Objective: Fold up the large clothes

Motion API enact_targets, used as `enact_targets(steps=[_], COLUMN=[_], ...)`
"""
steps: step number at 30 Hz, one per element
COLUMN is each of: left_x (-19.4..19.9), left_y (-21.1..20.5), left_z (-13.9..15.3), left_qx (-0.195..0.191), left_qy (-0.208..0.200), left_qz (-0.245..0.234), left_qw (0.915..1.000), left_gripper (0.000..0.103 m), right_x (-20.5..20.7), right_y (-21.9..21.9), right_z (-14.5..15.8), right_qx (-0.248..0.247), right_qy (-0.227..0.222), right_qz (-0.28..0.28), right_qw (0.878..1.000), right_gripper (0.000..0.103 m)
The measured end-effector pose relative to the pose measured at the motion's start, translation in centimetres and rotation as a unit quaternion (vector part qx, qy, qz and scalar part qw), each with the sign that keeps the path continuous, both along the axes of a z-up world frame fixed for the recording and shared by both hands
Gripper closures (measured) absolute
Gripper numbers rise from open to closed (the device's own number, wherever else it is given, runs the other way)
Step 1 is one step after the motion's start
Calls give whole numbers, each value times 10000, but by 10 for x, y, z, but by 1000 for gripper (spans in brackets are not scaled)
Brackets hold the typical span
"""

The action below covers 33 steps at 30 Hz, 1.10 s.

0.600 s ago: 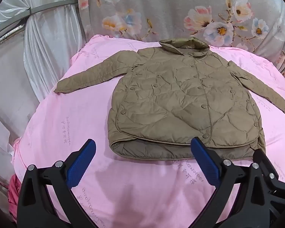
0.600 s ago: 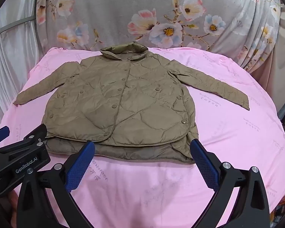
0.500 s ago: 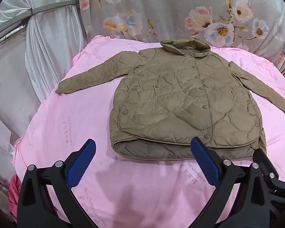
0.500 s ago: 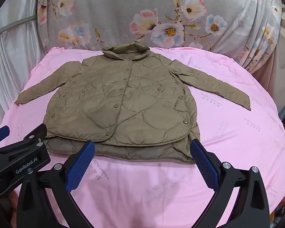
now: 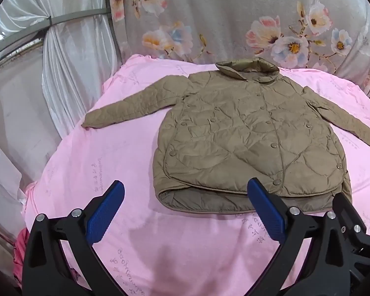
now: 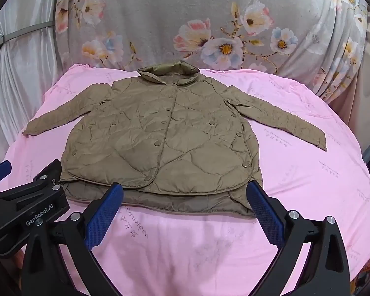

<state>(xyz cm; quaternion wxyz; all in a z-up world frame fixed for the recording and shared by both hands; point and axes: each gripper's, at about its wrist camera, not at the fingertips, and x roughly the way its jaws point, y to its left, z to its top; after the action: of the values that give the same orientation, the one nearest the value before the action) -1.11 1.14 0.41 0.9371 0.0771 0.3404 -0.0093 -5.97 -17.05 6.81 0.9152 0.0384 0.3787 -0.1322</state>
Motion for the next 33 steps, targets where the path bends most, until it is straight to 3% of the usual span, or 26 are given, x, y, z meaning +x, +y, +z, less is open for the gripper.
enact_targets(steps=[33], left_x=[5], left_y=[-3], left_z=[3], left_qx=[0], left_qy=[64], left_qz=[-42], left_qw=[10000], left_gripper=[5], right_x=[2], right_y=[-2], right_z=[5], right_qx=[-58], right_qy=[-60], right_qz=[-56], right_qw=[9999], right_gripper=[5])
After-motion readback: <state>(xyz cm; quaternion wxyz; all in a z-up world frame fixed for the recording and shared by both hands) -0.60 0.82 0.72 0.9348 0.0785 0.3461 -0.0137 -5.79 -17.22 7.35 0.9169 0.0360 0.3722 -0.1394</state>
